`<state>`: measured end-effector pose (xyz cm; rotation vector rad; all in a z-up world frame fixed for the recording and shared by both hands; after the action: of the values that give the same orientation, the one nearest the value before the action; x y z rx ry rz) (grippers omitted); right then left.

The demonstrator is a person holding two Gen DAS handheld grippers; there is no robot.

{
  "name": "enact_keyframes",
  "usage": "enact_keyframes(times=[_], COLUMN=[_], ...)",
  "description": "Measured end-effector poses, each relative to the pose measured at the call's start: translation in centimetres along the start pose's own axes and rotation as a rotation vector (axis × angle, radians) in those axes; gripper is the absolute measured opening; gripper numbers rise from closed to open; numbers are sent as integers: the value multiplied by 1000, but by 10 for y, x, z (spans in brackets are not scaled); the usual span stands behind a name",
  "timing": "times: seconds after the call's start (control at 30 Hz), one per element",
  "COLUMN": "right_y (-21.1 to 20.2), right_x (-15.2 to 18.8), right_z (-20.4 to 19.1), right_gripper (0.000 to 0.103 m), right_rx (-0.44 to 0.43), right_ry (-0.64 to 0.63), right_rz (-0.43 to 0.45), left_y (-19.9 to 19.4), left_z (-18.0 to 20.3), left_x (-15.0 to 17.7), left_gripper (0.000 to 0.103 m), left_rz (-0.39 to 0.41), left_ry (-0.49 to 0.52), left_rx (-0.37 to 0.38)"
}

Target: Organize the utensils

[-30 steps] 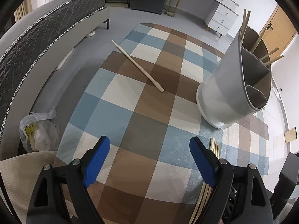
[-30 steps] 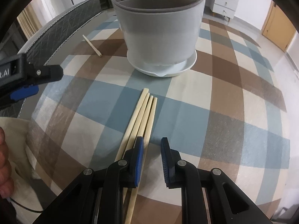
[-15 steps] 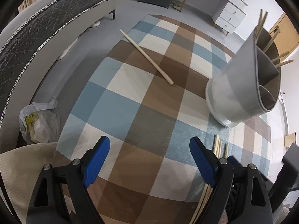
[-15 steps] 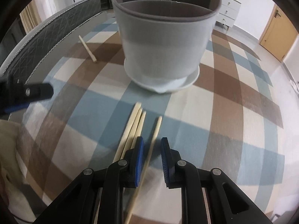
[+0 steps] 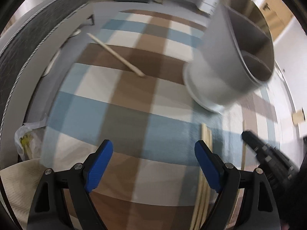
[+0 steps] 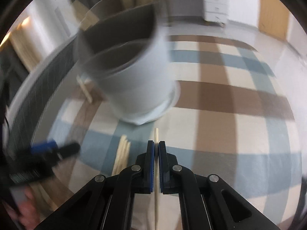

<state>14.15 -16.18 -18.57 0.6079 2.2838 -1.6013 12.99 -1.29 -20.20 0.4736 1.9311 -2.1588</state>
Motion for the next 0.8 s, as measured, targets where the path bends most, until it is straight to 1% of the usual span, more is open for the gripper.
enact_keyframes(times=[0.07,0.13,0.23,0.3,0.47,0.5,0.63,0.8], right_y=[-9,-17,-26,-33,-38,-38,-41,-43], right_x=[-9,-17,-28,-35,-42,-42,-44,-43], right_z=[19,33,47,51,48,48,48,39], right_gripper=[3,3,3,3,3,3,4,4], right_rx=[-40,-79,-137,-173,-181,-182,-184,-174], right_ry=[89,173,274,313,300,301,312,278], right_rz=[10,23,41,59,80,82,94,103], left_y=[6,11,15,18,30,28,27,27], left_z=[14,26,36,38,33,32,30,35], left_x=[2,4,6,7,14,12,11,10], left_gripper=[84,84,84,84,84,84,84,84], left_rz=[-24,-44,-48,-58,-118,-103,-104,-99], left_ry=[34,76,136,156,135,130,141,154], left_rx=[20,17,-19,-34,-41,-43,-60,-75])
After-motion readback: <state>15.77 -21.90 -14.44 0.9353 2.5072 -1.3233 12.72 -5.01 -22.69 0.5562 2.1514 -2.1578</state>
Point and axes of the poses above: each gripper's, at about its wrist camera, not at the fingertips, and y roughly the way its jaws point, z to its right, x to its underside, the point moved 8 cm from there along y, roughly the way its jaws point, and after that the axes turned 13 degrees about y, right-handed, at the moved point
